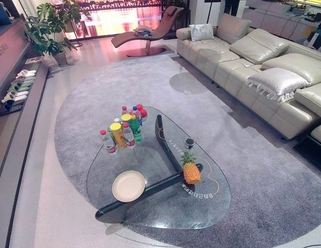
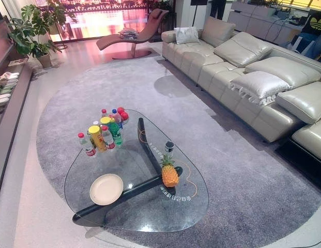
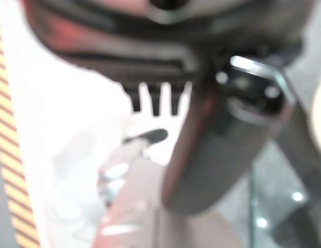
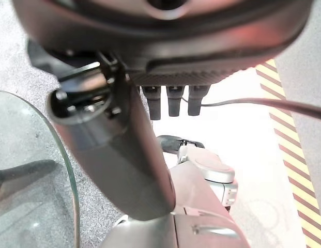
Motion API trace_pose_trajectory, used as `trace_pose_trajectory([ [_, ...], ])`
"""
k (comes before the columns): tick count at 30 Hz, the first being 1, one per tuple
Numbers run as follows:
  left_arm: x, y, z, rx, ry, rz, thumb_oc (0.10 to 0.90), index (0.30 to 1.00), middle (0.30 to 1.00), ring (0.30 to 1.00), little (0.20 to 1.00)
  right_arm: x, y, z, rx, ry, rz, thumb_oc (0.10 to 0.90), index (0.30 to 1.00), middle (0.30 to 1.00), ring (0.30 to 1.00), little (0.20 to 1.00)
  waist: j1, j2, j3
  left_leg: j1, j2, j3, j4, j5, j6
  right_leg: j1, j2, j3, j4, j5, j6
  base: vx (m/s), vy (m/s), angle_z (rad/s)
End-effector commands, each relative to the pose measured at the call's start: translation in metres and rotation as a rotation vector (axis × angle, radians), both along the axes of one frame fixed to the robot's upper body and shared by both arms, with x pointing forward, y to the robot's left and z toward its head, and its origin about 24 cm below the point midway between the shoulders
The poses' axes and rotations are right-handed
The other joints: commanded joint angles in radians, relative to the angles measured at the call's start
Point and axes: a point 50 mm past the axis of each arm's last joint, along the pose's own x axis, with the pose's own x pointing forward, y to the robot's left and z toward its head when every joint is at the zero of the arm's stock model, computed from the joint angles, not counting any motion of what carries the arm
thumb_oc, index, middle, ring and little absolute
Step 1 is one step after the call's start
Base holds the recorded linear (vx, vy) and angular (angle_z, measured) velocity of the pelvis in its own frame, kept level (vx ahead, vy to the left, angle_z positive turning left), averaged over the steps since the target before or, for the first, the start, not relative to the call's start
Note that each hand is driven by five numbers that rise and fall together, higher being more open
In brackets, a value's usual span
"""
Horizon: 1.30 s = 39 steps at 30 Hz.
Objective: Pick up the fruit to the plate
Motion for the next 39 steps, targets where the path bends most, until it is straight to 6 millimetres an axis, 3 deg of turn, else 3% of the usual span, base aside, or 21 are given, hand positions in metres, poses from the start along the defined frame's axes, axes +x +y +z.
trace_pose_trajectory([
  [1,0.044,-0.015,0.003,-0.062,-0.114,0.007,0.8,0.9,0.9,0.9,0.9,0.035,0.001,0.005,0.001,-0.086,0.02,0.8,0.9,0.9,0.9,0.9,0.009,0.006,0.055,0.024,0.048,0.015,0.006,0.0,0.005,-0.017,-0.049,-0.057,0.003,0.06,0.014,0.0,0.0,0.0],
  [12,0.045,-0.014,0.003,-0.069,-0.113,0.018,0.8,0.9,0.9,0.9,0.9,0.036,-0.001,0.006,-0.004,-0.078,0.033,0.8,0.9,0.9,0.9,0.9,0.008,0.008,0.073,0.017,0.05,0.013,0.006,0.003,0.003,-0.023,-0.043,-0.052,0.003,0.058,0.012,0.02,0.003,0.0],
  [16,0.053,-0.018,0.004,-0.084,-0.134,0.046,0.8,0.9,0.9,0.9,0.9,0.046,-0.002,0.008,-0.007,-0.092,0.038,0.8,0.9,0.9,0.9,0.9,0.005,0.015,0.119,-0.03,0.051,-0.001,0.006,0.016,0.005,-0.072,-0.034,-0.034,0.003,0.067,0.004,-0.01,0.017,-0.01],
  [20,0.063,-0.019,0.007,-0.099,-0.169,0.062,0.8,0.9,0.9,0.9,0.9,0.058,-0.002,0.011,-0.013,-0.129,0.045,0.8,0.9,0.9,0.9,0.9,0.002,0.026,0.212,-0.12,0.038,-0.028,0.006,0.035,0.013,-0.164,-0.029,-0.01,0.003,0.09,-0.005,-0.08,0.02,0.01],
  [25,0.104,-0.024,0.021,-0.173,-0.297,0.014,0.8,0.9,0.9,0.9,0.9,0.097,-0.013,0.027,-0.052,-0.242,0.042,0.8,0.9,0.9,0.9,0.9,0.007,0.033,0.348,-0.275,0.002,-0.062,0.006,0.057,0.026,-0.319,-0.02,0.006,0.003,0.132,-0.008,-0.24,-0.006,0.02],
  [30,0.155,-0.024,0.052,-0.328,-0.509,0.002,0.8,0.9,0.9,0.9,0.9,0.137,-0.035,0.054,-0.096,-0.402,0.01,0.8,0.9,0.9,0.9,0.9,0.008,0.042,0.459,-0.371,-0.022,-0.077,0.006,0.074,0.029,-0.438,-0.03,0.004,0.049,0.144,-0.003,-0.17,0.009,-0.04],
  [34,0.199,-0.016,0.087,-0.351,-0.697,0.081,0.8,0.9,0.9,0.9,0.9,0.177,-0.046,0.085,-0.105,-0.562,-0.035,0.8,0.9,0.9,0.9,0.9,0.01,0.037,0.47,-0.539,-0.033,-0.099,0.094,0.071,0.029,-0.606,-0.047,0.024,0.147,0.123,-0.003,-0.14,-0.045,-0.01],
  [39,0.22,-0.013,0.107,-0.352,-0.821,0.141,0.8,0.9,0.9,0.9,0.9,0.198,-0.044,0.101,-0.107,-0.697,-0.079,0.8,0.9,0.9,0.9,0.9,0.006,0.029,0.47,-0.708,-0.041,-0.146,0.264,0.024,0.037,-0.754,-0.053,0.054,0.275,0.089,-0.007,-0.06,-0.056,0.08],
])
